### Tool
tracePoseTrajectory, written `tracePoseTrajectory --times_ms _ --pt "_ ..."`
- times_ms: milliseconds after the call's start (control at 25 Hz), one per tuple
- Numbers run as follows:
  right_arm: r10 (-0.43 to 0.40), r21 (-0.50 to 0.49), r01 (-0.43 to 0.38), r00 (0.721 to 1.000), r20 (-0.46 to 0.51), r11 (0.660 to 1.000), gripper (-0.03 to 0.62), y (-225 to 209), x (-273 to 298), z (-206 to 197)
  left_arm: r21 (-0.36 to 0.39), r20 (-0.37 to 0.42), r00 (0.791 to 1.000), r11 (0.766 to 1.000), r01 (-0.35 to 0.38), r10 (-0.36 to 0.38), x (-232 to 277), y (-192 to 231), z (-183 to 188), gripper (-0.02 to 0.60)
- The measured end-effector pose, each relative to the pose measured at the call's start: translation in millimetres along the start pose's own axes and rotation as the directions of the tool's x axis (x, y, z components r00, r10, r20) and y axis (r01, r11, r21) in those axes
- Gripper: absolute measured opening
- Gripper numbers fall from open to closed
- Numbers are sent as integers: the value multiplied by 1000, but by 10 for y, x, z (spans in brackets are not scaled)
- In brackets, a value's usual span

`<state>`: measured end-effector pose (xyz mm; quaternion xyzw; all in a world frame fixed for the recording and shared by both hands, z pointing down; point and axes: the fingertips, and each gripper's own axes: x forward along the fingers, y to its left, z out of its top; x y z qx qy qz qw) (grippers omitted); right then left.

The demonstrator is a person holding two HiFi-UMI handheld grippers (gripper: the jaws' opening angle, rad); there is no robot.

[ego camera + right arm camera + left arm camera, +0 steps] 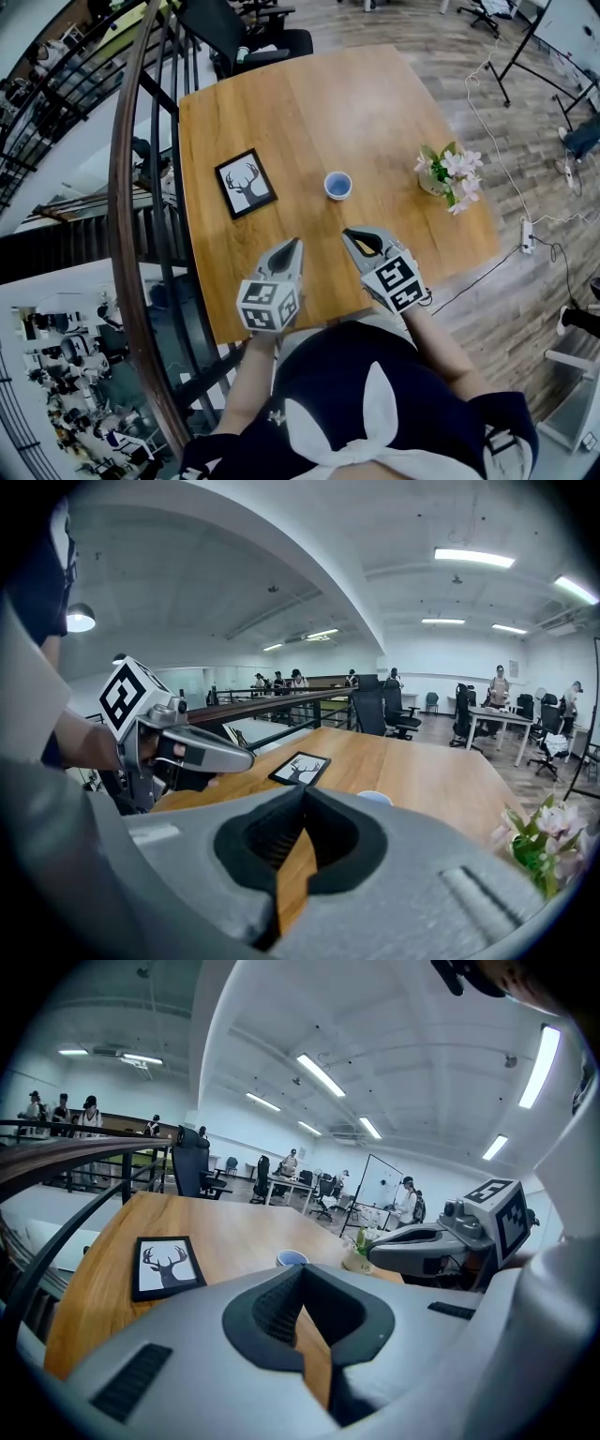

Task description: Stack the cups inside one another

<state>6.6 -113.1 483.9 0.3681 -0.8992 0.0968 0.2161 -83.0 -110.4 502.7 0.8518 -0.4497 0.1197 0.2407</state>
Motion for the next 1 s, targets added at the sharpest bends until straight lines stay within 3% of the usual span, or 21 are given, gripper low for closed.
tracePoseTrajectory --times_ms 1000 --pt "-19 17 20 1000 -19 1000 -2 185 -224 -242 20 -31 999 999 36 -36 -127 -241 -241 17"
